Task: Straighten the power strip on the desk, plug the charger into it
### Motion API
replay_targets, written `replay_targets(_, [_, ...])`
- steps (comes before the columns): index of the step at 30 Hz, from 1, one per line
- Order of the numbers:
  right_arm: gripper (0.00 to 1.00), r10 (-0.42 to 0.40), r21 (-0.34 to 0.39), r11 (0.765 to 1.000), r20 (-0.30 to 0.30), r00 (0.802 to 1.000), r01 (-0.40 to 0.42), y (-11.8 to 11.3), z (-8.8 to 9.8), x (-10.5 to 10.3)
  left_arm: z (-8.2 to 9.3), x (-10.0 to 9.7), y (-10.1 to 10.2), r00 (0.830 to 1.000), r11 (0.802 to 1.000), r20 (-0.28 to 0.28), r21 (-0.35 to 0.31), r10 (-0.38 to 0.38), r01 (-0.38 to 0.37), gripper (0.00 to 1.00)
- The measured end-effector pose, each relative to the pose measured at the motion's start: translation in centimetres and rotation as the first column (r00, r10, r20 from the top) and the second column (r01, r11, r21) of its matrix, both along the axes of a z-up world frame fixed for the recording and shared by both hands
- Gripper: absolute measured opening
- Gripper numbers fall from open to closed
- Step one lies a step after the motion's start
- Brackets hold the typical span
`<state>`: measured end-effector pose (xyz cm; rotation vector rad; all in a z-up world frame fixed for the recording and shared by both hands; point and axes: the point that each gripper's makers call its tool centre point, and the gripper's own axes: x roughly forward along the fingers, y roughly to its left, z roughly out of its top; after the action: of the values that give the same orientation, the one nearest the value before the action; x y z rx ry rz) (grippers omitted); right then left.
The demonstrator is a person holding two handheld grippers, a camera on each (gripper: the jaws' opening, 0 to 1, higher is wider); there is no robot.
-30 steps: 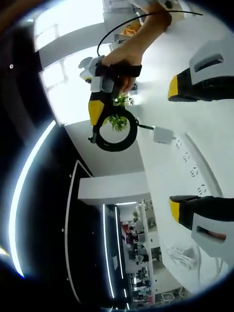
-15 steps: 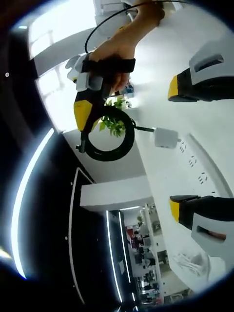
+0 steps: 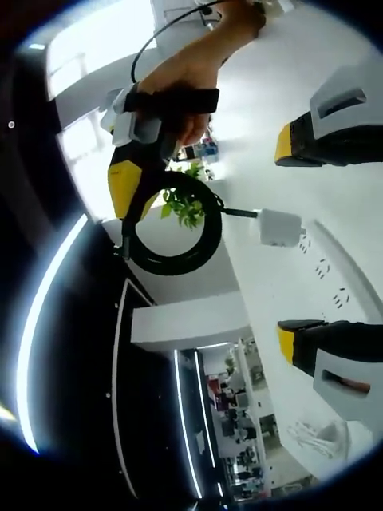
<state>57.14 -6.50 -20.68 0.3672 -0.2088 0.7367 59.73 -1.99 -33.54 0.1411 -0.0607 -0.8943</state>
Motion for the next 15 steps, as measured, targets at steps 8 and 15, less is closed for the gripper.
replay_targets(8, [0.05,0.002,0.006,1.0,0.004,1.0,-0.002,-0.2,0.5,-0.1,-0.1,0.2,-0.9,1.0,1.0,-0.006,0.006,-0.015,0.015,0.8])
replay_targets(15, [0.05,-0.006,0.001,1.0,0.007,1.0,0.006,-0.2,0.5,-0.3,0.1,0.4,-1.4,1.0,1.0,-0.001,0.004,-0.019,0.019,0.78])
